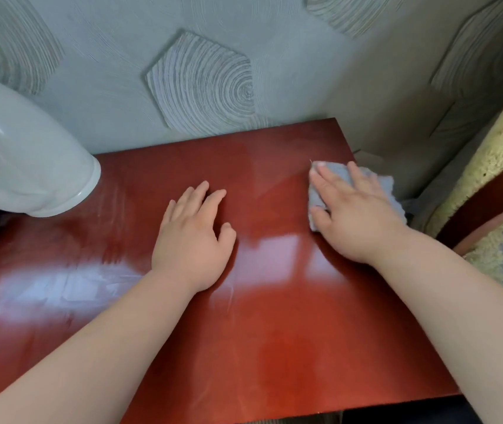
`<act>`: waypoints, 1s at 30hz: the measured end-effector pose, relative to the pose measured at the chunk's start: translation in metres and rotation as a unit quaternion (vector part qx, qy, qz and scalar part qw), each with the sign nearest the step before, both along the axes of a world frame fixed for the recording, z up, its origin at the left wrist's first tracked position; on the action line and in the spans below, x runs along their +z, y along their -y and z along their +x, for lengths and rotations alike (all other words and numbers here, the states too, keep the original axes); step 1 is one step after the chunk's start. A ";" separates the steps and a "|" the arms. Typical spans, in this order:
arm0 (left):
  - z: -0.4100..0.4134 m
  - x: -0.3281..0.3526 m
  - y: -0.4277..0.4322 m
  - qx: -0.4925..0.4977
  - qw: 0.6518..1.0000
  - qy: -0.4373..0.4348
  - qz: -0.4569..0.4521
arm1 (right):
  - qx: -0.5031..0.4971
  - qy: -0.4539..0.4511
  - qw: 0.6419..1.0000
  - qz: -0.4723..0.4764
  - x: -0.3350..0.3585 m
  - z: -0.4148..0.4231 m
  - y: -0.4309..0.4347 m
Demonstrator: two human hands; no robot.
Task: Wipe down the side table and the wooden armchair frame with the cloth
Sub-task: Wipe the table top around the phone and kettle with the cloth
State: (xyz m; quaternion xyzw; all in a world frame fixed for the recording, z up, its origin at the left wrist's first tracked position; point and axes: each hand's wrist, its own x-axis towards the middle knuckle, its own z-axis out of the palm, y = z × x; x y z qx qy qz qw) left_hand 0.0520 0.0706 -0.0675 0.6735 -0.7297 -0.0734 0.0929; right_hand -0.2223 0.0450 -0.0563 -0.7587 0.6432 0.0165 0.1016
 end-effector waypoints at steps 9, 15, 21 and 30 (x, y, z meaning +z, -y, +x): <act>-0.001 -0.002 0.001 -0.003 1.000 0.006 0.000 | 0.176 0.095 0.980 0.011 0.008 0.085 -0.032; 0.001 -0.001 0.002 0.000 1.000 0.002 0.005 | 0.068 -0.006 0.998 -0.004 -0.001 0.041 0.018; -0.002 -0.001 0.002 0.002 1.000 0.009 0.017 | 0.034 -0.008 0.999 -0.010 0.006 0.023 -0.013; 0.004 0.003 0.062 0.005 1.000 -0.004 0.014 | 0.208 0.068 0.976 0.006 0.004 0.078 0.037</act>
